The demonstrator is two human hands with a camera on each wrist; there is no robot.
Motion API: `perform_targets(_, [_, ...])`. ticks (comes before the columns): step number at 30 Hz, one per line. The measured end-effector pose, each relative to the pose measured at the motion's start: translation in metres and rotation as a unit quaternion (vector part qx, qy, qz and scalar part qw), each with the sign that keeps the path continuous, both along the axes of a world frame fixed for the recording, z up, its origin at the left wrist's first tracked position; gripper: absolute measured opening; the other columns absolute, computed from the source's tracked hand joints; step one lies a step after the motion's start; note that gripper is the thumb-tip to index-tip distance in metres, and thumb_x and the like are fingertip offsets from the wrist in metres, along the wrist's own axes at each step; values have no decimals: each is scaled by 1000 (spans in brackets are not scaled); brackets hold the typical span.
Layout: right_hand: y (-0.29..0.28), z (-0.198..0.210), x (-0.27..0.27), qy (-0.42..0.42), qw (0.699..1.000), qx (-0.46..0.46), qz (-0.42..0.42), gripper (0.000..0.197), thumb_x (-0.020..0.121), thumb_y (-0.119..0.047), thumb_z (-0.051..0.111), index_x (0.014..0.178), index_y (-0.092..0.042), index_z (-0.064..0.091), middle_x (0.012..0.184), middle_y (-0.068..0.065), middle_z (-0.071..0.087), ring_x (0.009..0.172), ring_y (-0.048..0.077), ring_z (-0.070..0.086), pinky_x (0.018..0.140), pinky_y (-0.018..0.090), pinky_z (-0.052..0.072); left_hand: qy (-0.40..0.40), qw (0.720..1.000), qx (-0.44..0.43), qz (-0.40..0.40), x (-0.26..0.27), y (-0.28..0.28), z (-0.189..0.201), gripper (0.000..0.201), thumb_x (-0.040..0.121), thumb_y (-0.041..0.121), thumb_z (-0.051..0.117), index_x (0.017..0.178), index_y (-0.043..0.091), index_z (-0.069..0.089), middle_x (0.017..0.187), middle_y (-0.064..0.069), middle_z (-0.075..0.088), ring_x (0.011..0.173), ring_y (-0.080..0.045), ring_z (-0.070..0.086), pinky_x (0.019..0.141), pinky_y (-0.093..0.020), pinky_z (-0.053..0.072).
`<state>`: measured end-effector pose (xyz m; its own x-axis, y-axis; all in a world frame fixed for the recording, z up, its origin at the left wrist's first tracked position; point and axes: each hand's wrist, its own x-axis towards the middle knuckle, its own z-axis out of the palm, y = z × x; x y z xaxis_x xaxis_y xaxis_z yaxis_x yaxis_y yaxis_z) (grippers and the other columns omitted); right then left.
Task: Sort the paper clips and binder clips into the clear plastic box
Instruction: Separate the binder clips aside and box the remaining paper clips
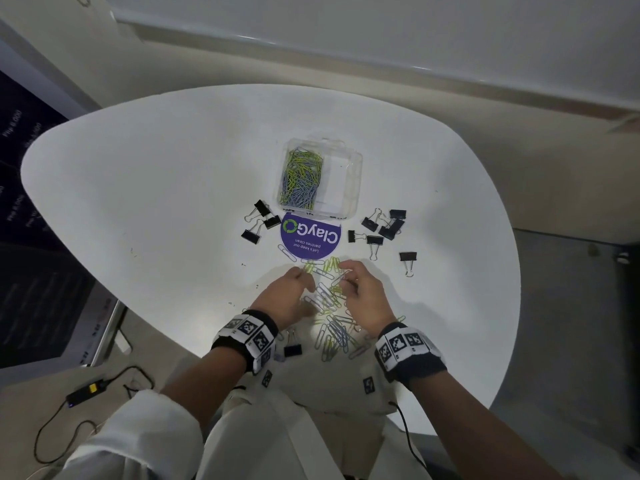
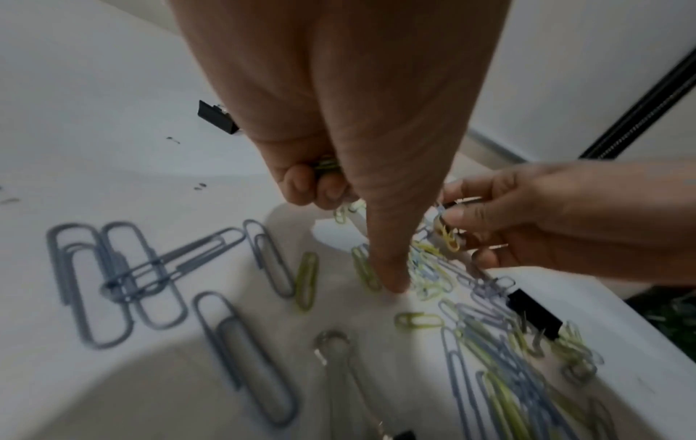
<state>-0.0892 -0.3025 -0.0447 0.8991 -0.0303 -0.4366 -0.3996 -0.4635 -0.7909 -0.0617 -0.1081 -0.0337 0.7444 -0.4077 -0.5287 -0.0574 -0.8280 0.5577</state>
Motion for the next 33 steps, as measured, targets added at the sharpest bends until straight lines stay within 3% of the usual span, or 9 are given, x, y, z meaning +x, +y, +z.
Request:
perform_targets(2, [-1, 1, 1, 11, 1000, -8, 8, 34, 100, -7, 44, 130, -17, 55, 111, 0, 58, 97, 14, 59, 83, 20, 47, -12, 1000, 7, -16, -1, -2, -2, 22, 81, 24, 69, 99, 18, 58, 109, 2, 46, 89, -20, 55, 75, -30, 45])
perform_targets(6, [0, 2, 4, 33, 999, 7, -6, 31, 99, -4, 36, 113, -14, 62, 118, 4, 50, 96, 18, 65, 60, 9, 43, -35, 998, 12, -51, -3, -4, -7, 13, 85, 18, 66, 94, 12, 61, 105, -3, 47, 88, -24, 57, 73, -30, 43])
perform_targets(10, [2, 6, 6, 20, 998, -51, 32, 16, 93, -8, 48, 92, -13, 63, 107, 4, 52, 92, 8, 55, 80, 10, 39, -32, 998, -21, -43, -6, 1, -8, 11, 92, 18, 57, 91, 9, 52, 102, -4, 43, 82, -23, 52, 74, -32, 42])
perform_targets(14, [3, -4, 0, 2, 986, -117, 121, 23, 87, -25, 69, 106, -18, 59, 114, -2, 45, 101, 13, 52, 93, 26, 45, -27, 996, -79, -22, -6, 6, -7, 17, 88, 11, 55, 79, 18, 42, 87, 0, 44, 77, -17, 45, 69, -27, 36])
perform_targets(20, [5, -18, -5, -65, 972, -170, 147, 10, 90, -22, 69, 95, -15, 65, 103, -2, 47, 94, 20, 53, 87, 37, 51, 24, 990, -99, 98, -7, 7, -3, 16, 88, 11, 59, 79, 18, 47, 73, 2, 60, 65, -7, 54, 55, -14, 38])
perform_targets(24, [4, -17, -4, -78, 972, -165, 151, 3, 95, -18, 61, 93, -16, 62, 101, -2, 51, 96, 15, 46, 87, 30, 45, 40, 979, -131, 153, -3, 6, 0, 12, 89, 11, 61, 95, 20, 55, 85, 3, 64, 77, -7, 58, 65, -11, 40])
perform_targets(27, [1, -11, -3, -70, 981, -128, 127, 8, 98, -19, 55, 90, -20, 53, 92, -2, 53, 88, 14, 46, 75, 26, 39, 62, 973, -157, 160, -1, 6, 0, 26, 93, 10, 58, 115, 24, 62, 98, 9, 64, 86, -2, 58, 77, -11, 40])
perform_targets(30, [-2, -9, -3, -58, 991, -81, 90, 8, 99, -16, 50, 94, -23, 50, 86, 3, 57, 80, 19, 52, 68, 31, 46, 125, 947, -192, 223, 0, 5, 0, 21, 93, 12, 55, 102, 24, 69, 107, 11, 66, 93, -6, 59, 82, -18, 44])
perform_targets(33, [-2, -8, -3, -59, 994, -54, 71, 16, 101, -14, 45, 112, -18, 56, 83, 6, 59, 78, 23, 55, 70, 36, 48, 191, 900, -217, 327, 5, 0, 5, 13, 76, 18, 53, 79, 20, 66, 82, 8, 67, 73, -15, 54, 65, -27, 41])
